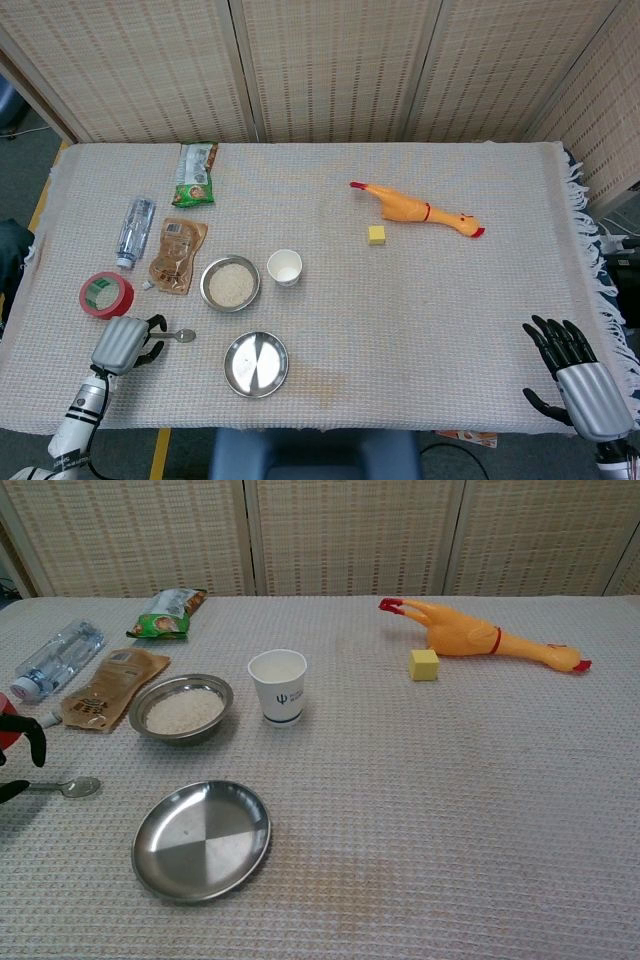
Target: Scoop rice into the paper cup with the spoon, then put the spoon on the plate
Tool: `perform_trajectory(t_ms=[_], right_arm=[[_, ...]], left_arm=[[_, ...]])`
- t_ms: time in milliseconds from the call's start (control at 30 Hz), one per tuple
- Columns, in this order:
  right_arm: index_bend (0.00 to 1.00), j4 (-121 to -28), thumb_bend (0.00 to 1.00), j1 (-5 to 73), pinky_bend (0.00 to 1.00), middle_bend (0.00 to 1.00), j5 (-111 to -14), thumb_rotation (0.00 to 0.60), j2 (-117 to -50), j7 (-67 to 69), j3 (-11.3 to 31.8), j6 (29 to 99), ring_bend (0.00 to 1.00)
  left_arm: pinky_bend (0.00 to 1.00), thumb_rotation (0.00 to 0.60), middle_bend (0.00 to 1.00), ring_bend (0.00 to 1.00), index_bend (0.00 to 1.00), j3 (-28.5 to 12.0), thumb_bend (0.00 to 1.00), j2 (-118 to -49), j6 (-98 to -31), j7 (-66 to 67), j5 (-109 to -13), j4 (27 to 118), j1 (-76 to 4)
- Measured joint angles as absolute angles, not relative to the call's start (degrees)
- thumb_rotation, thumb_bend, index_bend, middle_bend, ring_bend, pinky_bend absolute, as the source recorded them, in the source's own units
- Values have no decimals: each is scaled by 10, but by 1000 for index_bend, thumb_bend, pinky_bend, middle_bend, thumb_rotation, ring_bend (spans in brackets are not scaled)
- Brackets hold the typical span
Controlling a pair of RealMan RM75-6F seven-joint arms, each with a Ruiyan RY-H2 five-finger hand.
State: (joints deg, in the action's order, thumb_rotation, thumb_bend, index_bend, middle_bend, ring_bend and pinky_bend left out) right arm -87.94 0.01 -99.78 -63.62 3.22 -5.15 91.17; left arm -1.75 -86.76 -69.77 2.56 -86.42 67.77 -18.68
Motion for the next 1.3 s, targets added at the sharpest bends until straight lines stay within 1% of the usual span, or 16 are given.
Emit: perform_trajectory(t_ms=[167,333,800,1300], right_arm=[[0,-882,118,0,0,0,-999,600,-635,31,-52,910,0],[0,-883,118,-1,0,0,-1000,600,-634,30,-52,911,0],[0,-890,119,0,0,0,-997,600,-630,26,-53,899,0],[0,-891,118,-2,0,0,-999,600,-629,25,-53,902,0]], left_arm=[[1000,600,1000,1000,484,-17,342,-878,-683,33,-853,659,-190],[1000,600,1000,1000,467,-16,344,-885,-667,29,-842,645,-194],[1000,600,1000,1000,452,-17,343,-881,-647,33,-823,630,-202],[1000,600,1000,1000,516,-17,355,-879,-626,40,-808,629,-210]])
